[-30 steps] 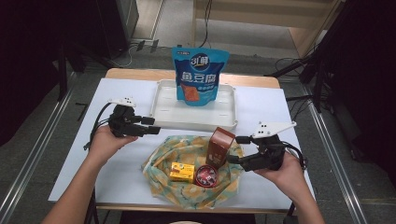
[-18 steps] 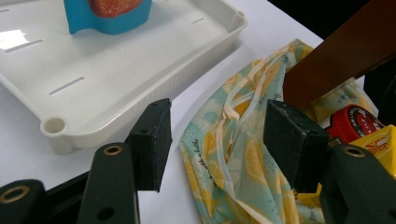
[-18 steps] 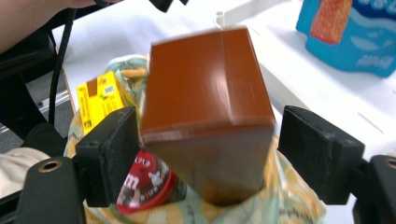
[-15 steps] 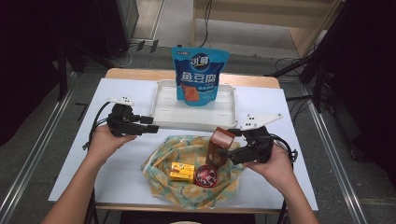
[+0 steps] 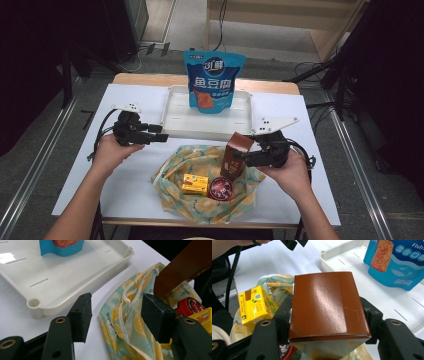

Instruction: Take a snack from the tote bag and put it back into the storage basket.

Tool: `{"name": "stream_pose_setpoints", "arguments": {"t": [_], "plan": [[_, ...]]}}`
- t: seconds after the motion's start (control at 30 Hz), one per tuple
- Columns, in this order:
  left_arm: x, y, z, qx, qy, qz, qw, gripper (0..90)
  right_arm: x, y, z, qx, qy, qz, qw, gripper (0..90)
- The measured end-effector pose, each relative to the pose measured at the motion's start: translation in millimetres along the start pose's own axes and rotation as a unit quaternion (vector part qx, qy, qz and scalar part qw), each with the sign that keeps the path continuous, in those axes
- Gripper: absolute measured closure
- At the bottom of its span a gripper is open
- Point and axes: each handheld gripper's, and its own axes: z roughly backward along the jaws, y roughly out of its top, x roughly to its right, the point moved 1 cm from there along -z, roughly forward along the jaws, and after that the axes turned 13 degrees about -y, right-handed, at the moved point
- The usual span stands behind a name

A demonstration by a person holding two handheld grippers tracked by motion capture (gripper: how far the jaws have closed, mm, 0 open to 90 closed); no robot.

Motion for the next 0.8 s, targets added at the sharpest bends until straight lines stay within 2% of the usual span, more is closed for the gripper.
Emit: {"name": "stream_pose_setpoints", "arguments": {"t": [0.57, 0.8], "plan": [[1.0, 0.2, 1.7, 0.004, -0.007, -0.003, 1.0, 42.1, 7.7, 11.5, 16.2, 0.007, -0.001, -0.013, 0.9999, 43.4], [1.2, 0.1, 0.3, 0.001, -0.01, -0.001, 1.0, 42.0, 13.1, 18.0, 27.5, 0.024, -0.001, -0.017, 0.9996, 43.5]]}}
